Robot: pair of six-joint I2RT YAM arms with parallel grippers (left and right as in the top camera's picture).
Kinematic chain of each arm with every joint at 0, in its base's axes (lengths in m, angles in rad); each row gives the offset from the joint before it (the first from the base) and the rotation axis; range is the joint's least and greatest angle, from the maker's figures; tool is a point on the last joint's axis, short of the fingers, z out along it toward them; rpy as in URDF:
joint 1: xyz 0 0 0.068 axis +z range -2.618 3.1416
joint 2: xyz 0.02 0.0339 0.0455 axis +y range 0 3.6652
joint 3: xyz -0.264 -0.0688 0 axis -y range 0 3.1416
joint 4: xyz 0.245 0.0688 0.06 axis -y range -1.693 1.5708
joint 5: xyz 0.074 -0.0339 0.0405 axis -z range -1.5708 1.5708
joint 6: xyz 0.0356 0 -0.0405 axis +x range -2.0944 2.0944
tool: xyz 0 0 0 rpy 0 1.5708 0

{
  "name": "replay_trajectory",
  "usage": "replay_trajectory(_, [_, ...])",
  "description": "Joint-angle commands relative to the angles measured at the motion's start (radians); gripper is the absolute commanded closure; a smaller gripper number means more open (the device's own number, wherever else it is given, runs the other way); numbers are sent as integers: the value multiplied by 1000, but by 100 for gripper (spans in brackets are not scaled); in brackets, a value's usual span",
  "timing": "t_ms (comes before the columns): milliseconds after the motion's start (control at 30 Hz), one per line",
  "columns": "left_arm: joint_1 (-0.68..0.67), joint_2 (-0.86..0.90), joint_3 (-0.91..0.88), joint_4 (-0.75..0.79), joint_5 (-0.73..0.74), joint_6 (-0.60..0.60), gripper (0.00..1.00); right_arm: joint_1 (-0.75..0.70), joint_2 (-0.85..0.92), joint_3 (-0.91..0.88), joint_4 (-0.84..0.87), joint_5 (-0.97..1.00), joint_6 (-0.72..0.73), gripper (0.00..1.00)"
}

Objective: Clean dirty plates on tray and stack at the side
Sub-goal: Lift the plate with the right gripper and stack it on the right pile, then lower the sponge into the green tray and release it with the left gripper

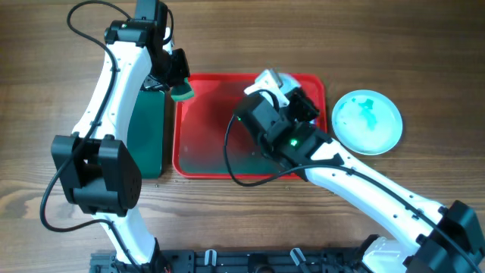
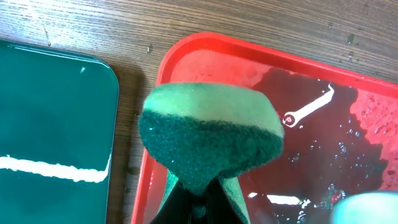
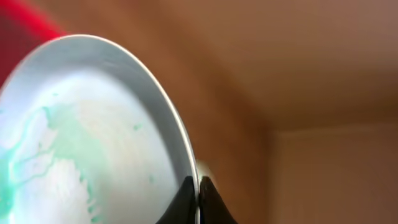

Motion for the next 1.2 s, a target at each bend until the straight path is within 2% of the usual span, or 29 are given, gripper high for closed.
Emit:
replay_trajectory(0, [4, 6, -5, 3, 16, 10, 96, -68, -2, 0, -28, -435, 277, 96])
replay_trajectory(100, [4, 6, -5, 3, 16, 10, 96, -209, -2, 0, -23, -838, 298, 96])
replay_trajectory(167, [4, 6, -5, 3, 16, 10, 96, -369, -2, 0, -19, -1084, 305, 96])
replay_trajectory(200, [4, 6, -5, 3, 16, 10, 96, -472, -2, 0, -22, -1186, 324, 96])
replay_trajectory(267, [4, 6, -5, 3, 16, 10, 96, -612, -2, 0, -41, -1252, 349, 96])
replay_trajectory(367, [4, 6, -5, 3, 15, 10, 96, -824, -2, 0, -97, -1226, 372, 96])
replay_trajectory(467, [4, 6, -5, 3, 16, 10, 96, -990, -2, 0, -150, -1088, 383, 96])
replay_trajectory(500, [4, 6, -5, 3, 16, 10, 96, -1038, -2, 0, -166, -1011, 435, 96])
replay_trajectory(667, [4, 6, -5, 7, 16, 10, 96, -1139, -2, -101, -126, -826, 554, 95])
replay_trajectory(800, [4, 6, -5, 7, 16, 10, 96, -1154, -2, -212, -29, -802, 555, 96])
replay_trajectory(833, [4, 6, -5, 7, 16, 10, 96, -1154, -2, -229, -11, -806, 555, 80])
replay_trajectory(867, [4, 6, -5, 7, 16, 10, 96, -1154, -2, -232, 1, -835, 550, 60])
replay_trajectory(967, [6, 5, -5, 6, 16, 15, 96, -1152, -2, -216, 29, -1099, 400, 39])
replay_trajectory(1033, [28, -2, 4, -25, 16, 68, 96, -1131, -8, -153, 3, -1254, 343, 23])
replay_trajectory(1133, [135, -16, 5, -161, 7, 175, 96, -1005, -29, -69, -43, -1254, 342, 16])
replay_trajectory(1167, [169, -14, 4, -192, -11, 175, 96, -967, -30, -69, -43, -1246, 341, 14])
